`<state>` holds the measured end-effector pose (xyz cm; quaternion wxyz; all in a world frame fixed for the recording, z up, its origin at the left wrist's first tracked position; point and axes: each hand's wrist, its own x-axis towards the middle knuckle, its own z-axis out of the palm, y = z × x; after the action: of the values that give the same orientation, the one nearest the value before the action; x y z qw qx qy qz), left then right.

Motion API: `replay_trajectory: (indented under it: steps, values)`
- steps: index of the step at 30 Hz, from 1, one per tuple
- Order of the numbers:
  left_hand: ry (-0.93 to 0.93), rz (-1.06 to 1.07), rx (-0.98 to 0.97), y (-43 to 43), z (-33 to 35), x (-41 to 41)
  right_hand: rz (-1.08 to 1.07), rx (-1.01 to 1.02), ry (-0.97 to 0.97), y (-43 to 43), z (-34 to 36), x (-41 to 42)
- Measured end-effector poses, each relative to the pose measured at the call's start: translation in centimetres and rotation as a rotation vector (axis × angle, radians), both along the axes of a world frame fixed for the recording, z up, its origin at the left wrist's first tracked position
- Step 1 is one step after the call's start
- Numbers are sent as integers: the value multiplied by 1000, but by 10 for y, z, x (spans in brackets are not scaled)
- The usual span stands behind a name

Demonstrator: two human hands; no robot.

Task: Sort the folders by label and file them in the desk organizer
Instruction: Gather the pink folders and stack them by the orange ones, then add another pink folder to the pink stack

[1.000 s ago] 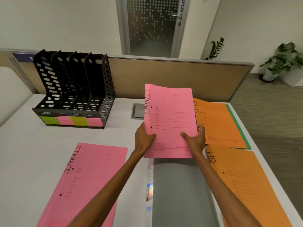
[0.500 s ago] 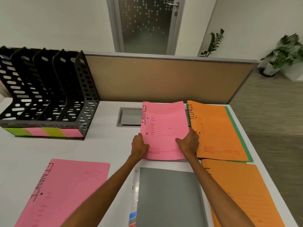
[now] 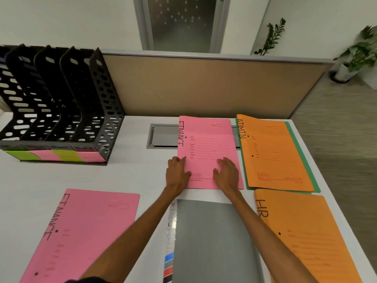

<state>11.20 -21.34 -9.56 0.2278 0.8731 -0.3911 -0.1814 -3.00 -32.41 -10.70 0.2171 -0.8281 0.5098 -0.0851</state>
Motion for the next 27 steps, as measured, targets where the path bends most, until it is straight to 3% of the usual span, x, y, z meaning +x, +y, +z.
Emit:
replay_trajectory:
  steps: [8,20,27]
  values:
    - [87,39,-97,44,23,-2,-17,87,-89,27,30,15]
    - [34,154,-206,159,58,27,207,150,-202,127,74,56]
    - [-8,227,-160,247,60,60,204,210,-174,200,72,78]
